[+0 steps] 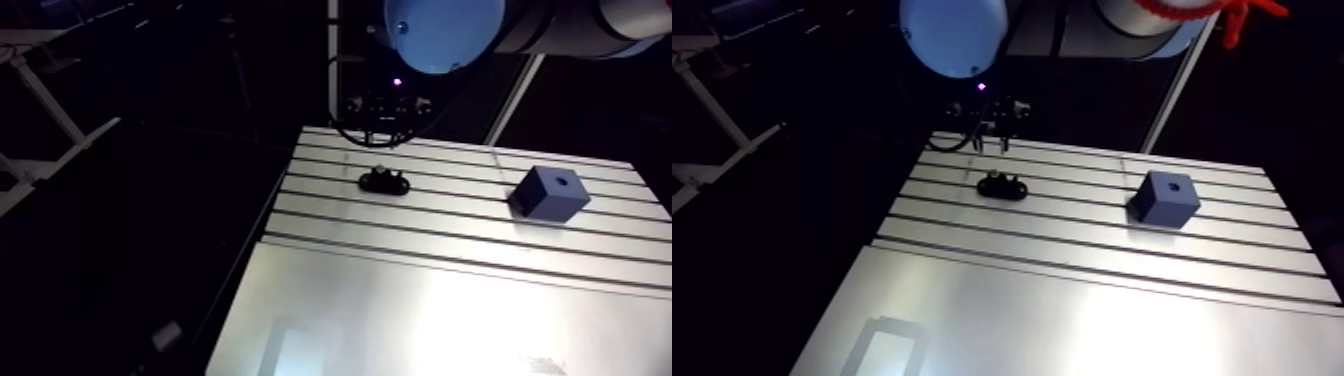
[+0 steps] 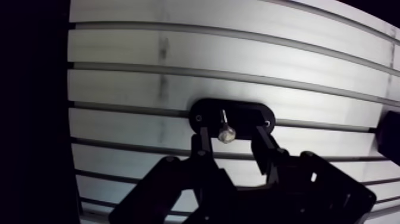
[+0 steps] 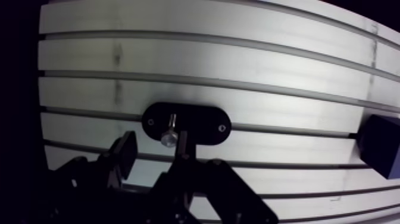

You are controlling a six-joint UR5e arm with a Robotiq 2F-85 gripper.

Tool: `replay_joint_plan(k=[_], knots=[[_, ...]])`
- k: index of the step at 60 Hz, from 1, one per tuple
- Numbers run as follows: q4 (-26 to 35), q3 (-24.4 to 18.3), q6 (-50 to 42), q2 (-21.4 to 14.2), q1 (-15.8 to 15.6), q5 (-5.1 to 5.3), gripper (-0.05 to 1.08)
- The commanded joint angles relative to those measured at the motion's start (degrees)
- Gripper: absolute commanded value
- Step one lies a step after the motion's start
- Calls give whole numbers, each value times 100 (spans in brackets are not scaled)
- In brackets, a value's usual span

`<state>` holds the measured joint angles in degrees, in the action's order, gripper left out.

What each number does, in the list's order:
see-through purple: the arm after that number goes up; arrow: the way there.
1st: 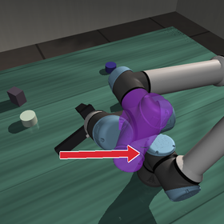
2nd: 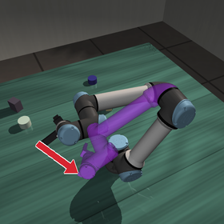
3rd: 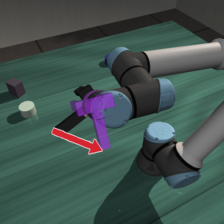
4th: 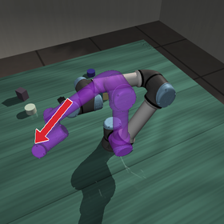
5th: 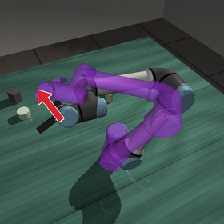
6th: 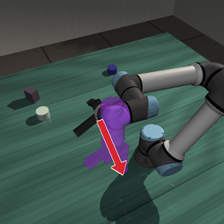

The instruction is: Pick up the M10 bolt and insert it into the hex recess until seated.

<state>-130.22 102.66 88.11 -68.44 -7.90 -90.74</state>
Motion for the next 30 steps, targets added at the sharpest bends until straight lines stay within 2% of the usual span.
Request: replay_joint_plan(k=[1, 30], knots=[[0, 12, 0, 73, -10, -34, 52], [-26, 65, -18, 170, -11, -53, 51]])
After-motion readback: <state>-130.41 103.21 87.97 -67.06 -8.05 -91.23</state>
